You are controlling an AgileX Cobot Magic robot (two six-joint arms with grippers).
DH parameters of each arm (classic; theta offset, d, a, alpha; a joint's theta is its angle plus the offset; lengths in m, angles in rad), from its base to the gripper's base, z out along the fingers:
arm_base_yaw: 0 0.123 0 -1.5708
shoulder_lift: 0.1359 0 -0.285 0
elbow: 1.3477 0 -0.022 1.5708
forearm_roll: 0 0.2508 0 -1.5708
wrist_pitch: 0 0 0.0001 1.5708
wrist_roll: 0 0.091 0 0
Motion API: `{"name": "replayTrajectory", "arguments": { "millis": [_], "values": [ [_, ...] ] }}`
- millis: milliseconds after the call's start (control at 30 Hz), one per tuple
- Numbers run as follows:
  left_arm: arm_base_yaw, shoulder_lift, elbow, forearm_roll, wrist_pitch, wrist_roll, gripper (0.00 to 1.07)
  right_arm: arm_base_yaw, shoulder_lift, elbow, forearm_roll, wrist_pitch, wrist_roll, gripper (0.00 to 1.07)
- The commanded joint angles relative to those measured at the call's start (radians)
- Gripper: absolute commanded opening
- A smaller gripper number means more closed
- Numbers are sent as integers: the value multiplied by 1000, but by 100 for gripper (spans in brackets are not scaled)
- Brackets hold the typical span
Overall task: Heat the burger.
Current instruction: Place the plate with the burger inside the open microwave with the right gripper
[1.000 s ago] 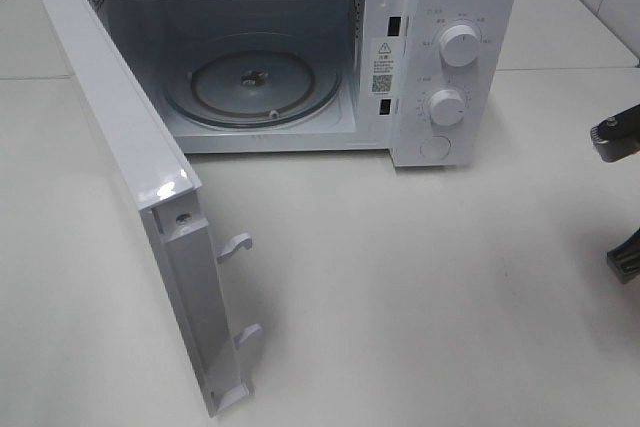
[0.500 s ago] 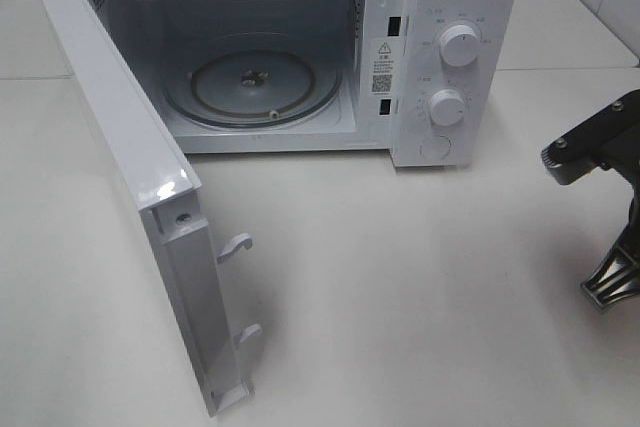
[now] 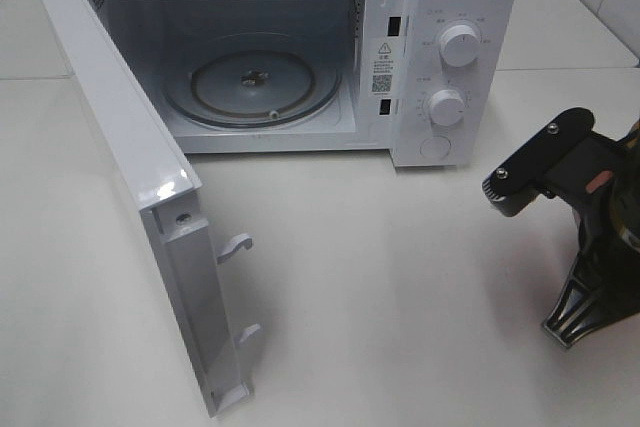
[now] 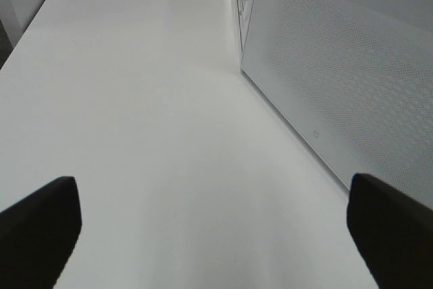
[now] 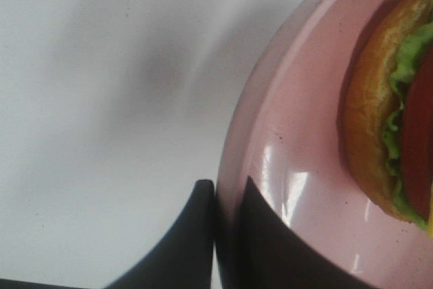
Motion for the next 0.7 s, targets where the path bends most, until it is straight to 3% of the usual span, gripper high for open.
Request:
{"name": "replayTrajectory", "arguments": {
  "millis": [33, 300, 700],
  "values": [
    [-4, -14, 1, -4, 1, 0, 100, 53, -10, -1, -53, 26, -10, 0],
    [-4, -14, 1, -4, 1, 0, 100, 146, -10, -1, -64, 11, -62, 0],
    [-4, -14, 1, -4, 1, 0, 100, 156, -10, -1, -94, -120, -243, 0]
  ]
}}
